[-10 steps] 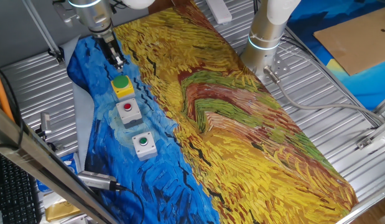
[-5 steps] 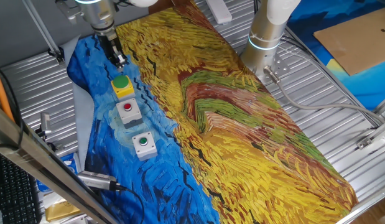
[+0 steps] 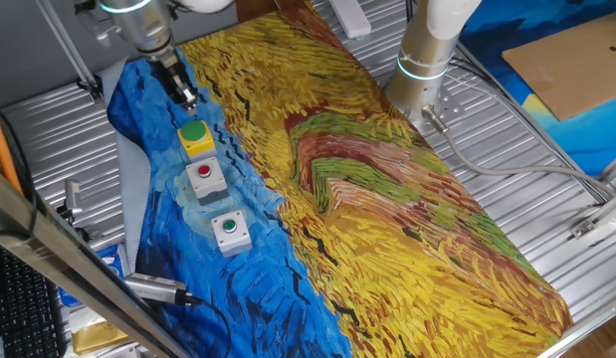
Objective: Press three buttons from left to right in sequence
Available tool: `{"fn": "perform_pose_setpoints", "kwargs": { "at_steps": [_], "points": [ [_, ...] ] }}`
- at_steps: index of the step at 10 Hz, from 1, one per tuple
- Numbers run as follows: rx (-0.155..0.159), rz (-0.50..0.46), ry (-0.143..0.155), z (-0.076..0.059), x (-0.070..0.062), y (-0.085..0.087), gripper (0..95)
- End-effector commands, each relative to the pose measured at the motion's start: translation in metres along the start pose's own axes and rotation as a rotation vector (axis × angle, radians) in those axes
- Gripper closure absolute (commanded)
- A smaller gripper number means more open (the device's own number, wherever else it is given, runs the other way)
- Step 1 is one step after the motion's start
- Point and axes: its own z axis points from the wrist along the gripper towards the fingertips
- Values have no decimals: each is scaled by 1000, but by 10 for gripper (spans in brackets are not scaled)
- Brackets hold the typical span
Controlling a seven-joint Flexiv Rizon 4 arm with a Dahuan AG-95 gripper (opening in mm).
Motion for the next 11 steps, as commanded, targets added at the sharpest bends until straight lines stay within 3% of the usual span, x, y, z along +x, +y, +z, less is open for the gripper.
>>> {"fn": "perform_pose_setpoints", "kwargs": {
  "at_steps": [1, 4, 5, 7, 8, 9, 11],
  "points": [
    [0, 6, 10, 0, 0, 0, 950],
    [-2, 14, 15, 0, 0, 0, 950],
    [-7, 16, 16, 7, -2, -3, 950],
    [-80, 42, -9, 31, -1, -12, 950],
    [-78, 37, -11, 34, 0, -13, 950],
    [-66, 20, -20, 50, -3, -18, 950],
    [-62, 10, -17, 51, -3, -18, 950]
  ]
}}
